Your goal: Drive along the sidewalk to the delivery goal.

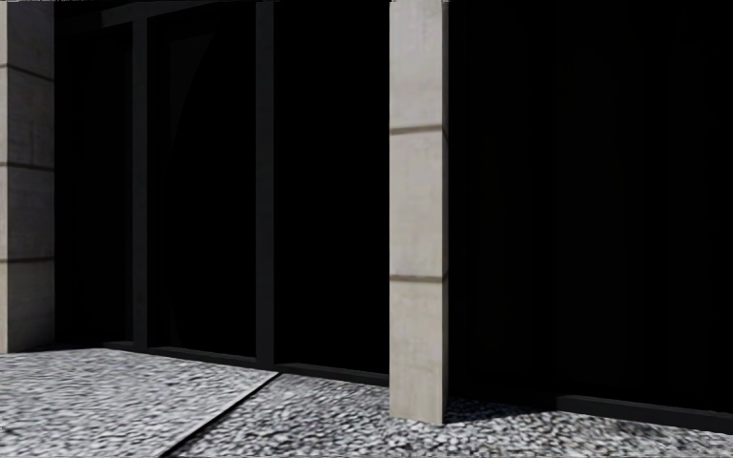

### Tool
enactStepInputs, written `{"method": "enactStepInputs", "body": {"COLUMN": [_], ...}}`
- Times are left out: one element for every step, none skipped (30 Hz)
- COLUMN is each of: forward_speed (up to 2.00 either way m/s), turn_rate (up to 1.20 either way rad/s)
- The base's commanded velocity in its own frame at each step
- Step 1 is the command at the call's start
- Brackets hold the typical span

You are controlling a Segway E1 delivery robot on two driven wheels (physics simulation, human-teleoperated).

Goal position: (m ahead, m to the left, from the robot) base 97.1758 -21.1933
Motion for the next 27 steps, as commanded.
{"method": "enactStepInputs", "body": {"forward_speed": [0.0, 0.0, 0.0, 0.0, 0.0, 0.0, 0.0, 0.0, 0.0, 0.0, 0.0, 0.0, 0.0, 0.0, 0.0, 0.0, 0.0, 0.0, 0.0, 0.0, 0.0, 0.0, 0.0, 0.0, 0.0, 0.0, 0.0], "turn_rate": [-0.61, -0.61, -0.61, -0.61, -0.61, -0.61, -0.61, -0.61, -0.61, -0.61, -0.61, -0.61, -0.61, -0.61, -0.61, -0.61, -0.61, -0.61, -0.61, -0.61, -0.61, -0.61, -0.61, -0.61, -0.61, -0.61, -0.61]}}
